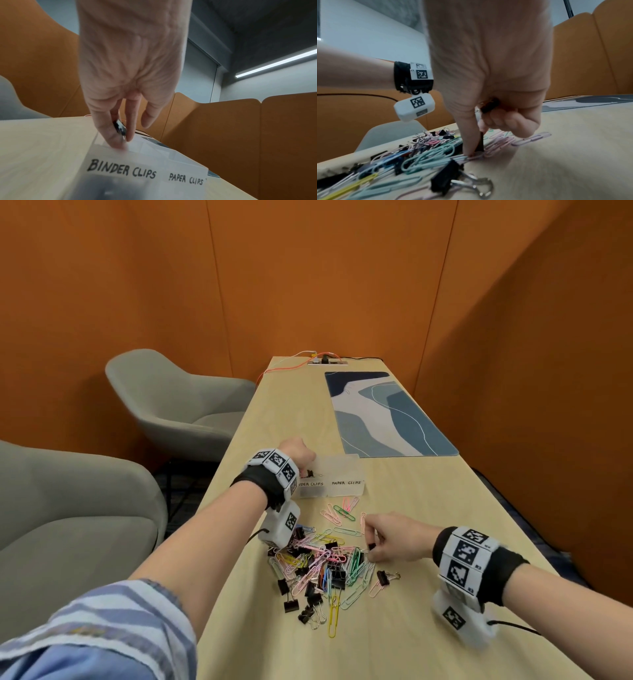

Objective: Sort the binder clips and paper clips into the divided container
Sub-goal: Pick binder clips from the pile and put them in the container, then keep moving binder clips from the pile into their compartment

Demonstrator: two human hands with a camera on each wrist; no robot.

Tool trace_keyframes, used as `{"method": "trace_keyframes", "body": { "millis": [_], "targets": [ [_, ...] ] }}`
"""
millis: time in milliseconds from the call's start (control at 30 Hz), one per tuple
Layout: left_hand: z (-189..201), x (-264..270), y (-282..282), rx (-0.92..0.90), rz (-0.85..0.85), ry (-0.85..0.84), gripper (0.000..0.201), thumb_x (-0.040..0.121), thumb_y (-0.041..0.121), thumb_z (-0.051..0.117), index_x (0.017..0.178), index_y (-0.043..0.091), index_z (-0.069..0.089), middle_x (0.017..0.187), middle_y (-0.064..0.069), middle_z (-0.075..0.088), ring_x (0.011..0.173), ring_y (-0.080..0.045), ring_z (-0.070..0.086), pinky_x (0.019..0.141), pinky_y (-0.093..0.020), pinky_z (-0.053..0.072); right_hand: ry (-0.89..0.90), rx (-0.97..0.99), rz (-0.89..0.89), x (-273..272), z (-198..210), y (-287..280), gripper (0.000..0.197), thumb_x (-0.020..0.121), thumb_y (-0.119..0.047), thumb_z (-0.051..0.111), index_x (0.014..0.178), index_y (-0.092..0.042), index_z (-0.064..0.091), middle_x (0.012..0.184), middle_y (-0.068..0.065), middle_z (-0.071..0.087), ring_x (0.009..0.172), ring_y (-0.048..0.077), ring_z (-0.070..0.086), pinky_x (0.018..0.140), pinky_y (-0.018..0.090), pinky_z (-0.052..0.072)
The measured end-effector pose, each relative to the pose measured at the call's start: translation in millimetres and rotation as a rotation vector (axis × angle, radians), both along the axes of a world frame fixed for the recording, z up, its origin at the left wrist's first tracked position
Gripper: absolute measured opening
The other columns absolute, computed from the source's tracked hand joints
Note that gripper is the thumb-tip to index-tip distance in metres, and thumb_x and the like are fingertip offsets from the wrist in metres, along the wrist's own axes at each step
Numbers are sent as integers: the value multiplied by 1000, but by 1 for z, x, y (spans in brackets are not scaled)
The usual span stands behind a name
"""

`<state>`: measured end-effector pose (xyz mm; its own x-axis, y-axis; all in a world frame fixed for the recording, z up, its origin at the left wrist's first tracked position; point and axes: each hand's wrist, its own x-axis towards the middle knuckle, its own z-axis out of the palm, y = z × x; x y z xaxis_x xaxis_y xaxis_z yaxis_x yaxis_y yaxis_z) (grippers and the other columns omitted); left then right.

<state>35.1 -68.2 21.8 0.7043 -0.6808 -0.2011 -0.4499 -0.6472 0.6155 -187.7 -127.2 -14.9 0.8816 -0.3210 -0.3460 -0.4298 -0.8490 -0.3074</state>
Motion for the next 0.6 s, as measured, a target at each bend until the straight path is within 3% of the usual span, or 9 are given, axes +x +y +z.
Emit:
{"method": "trace_keyframes", "body": {
  "millis": [100,167,233,333,467,600],
  "targets": [
    [-2,3,0,-8,-18,-3,27,93,13,44,103,-2,64,98,-17,65,95,-32,67,89,-39,55,51,34,2,0,1,-5,27,85,-29,65,73,-26,42,72,-12,46,75,14,46,56,17,34],
    [-2,5,3,-32,-20,30,32,95,14,42,115,-1,62,108,-18,65,97,-33,67,89,-39,56,82,92,-14,1,8,-11,25,88,-33,61,75,-24,42,73,-10,48,66,9,45,54,17,36],
    [4,4,11,-53,-32,23,34,97,18,41,121,2,59,114,-16,63,94,-30,64,89,-37,55,79,218,-71,6,19,-19,22,91,-32,57,79,-21,42,71,-7,49,56,8,43,50,17,38],
    [14,3,32,-113,-58,-75,37,98,21,41,125,5,60,123,-13,62,111,-29,60,96,-36,50,-51,530,-265,28,35,-31,17,93,-21,56,82,-15,44,66,-1,50,45,7,39,44,18,37],
    [21,-8,69,-152,-121,-169,32,96,23,45,117,9,65,118,-8,66,109,-24,61,84,-27,44,-171,721,-433,79,53,-38,19,93,-5,53,75,-9,47,66,8,53,40,7,38,39,16,36],
    [14,-21,101,-64,-193,-221,26,95,26,50,108,12,68,104,-5,68,93,-19,62,78,-26,46,-230,591,-466,127,58,-28,16,91,0,49,76,-6,47,66,12,52,51,14,41,51,25,40]
  ]
}}
